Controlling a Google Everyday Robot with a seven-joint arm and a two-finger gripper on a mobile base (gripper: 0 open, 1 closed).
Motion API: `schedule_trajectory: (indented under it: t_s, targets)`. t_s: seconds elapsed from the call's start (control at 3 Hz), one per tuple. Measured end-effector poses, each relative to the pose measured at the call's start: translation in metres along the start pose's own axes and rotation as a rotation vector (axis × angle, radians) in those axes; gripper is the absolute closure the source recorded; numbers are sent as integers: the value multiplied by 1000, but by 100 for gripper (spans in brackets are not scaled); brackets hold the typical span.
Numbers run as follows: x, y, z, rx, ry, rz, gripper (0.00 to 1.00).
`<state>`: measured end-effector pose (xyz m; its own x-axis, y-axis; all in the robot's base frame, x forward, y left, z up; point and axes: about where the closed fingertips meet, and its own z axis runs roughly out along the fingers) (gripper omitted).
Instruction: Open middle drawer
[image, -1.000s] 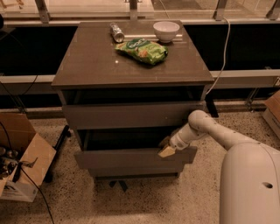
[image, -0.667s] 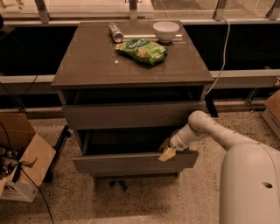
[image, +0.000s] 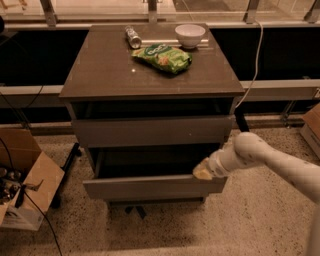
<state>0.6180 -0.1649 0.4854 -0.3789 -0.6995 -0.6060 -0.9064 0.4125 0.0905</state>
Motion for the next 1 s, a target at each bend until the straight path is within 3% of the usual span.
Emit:
schedule_trajectory:
  t_s: [0.33,0.67,1.0]
  targets:
    - [17,45,-38,90,-9,151,13]
    - [27,64,-22,43,14,146,0]
    - [14,57,-7,33,24,75,0]
